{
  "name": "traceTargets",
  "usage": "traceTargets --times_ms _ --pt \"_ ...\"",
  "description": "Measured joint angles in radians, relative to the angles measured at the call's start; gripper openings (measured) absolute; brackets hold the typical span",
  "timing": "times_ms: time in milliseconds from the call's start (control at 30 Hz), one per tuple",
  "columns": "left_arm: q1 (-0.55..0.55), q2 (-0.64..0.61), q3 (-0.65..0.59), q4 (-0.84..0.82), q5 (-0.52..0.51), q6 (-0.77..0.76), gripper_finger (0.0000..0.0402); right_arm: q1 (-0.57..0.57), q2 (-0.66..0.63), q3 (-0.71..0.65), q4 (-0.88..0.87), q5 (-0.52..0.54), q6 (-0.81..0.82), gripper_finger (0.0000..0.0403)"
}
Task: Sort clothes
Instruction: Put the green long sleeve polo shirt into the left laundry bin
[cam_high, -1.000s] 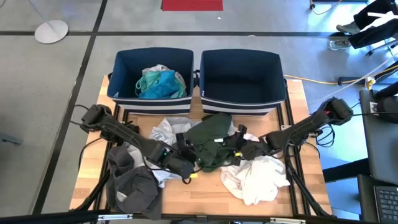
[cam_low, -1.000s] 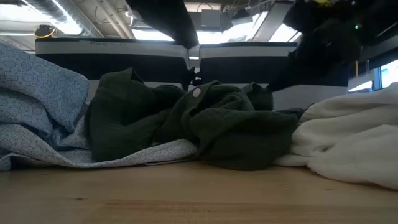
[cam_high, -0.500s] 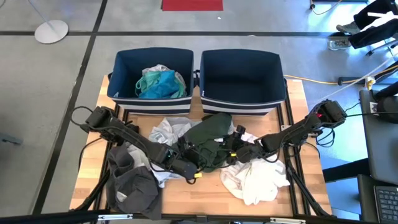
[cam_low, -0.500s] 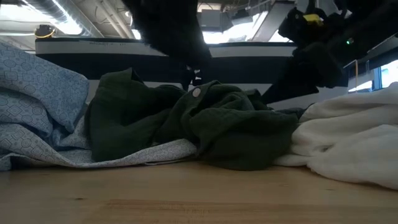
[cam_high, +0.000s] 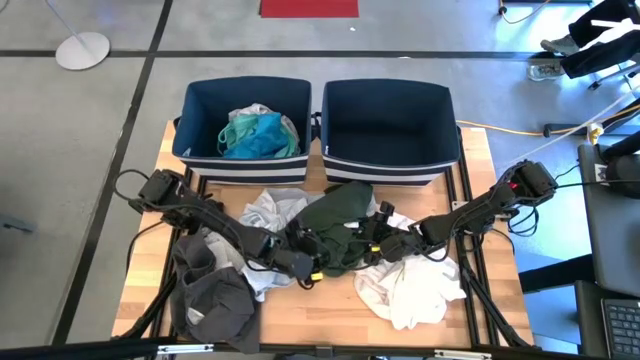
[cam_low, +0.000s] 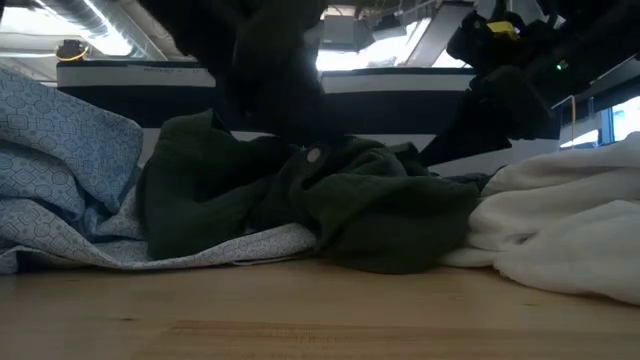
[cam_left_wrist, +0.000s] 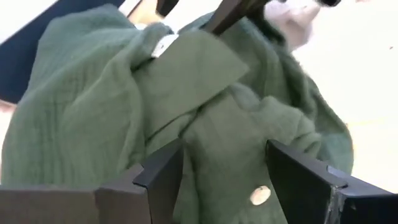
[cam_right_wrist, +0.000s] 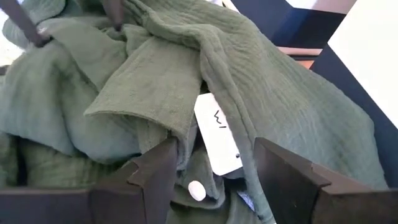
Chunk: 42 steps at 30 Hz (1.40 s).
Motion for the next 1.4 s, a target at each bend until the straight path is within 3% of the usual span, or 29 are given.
traceTargets --times_ms 267,567,767,867,1067,1200,1400 --pt "0.059 0.001 -0.080 0.063 -0.014 0.054 0.0217 0.000 0.000 0.000 0.005 -0.004 0.000 0.0214" --pt "0.088 0.001 -0.081 0.186 -0.020 0.158 0.0217 0.000 0.001 0.000 0.017 -0.084 0.000 0.0214" --pt "0.123 0.001 -0.081 0.184 -0.003 0.220 0.0217 0.000 0.063 0.000 0.089 -0.108 -0.021 0.0214" --pt "0.148 0.019 -0.080 0.192 0.046 0.246 0.0217 0.000 0.094 0.000 0.118 -0.109 -0.042 0.0214" --pt "0.192 0.104 -0.081 0.198 0.051 0.235 0.0212 0.000 0.111 0.000 0.152 -0.109 -0.064 0.0214" --pt "0.210 0.149 -0.079 0.208 0.059 0.217 0.0173 0.000 0.111 0.000 0.156 -0.109 -0.065 0.0214" --pt "0.212 0.175 -0.077 0.224 0.086 0.213 0.0073 0.000 0.111 0.000 0.155 -0.109 -0.065 0.0214"
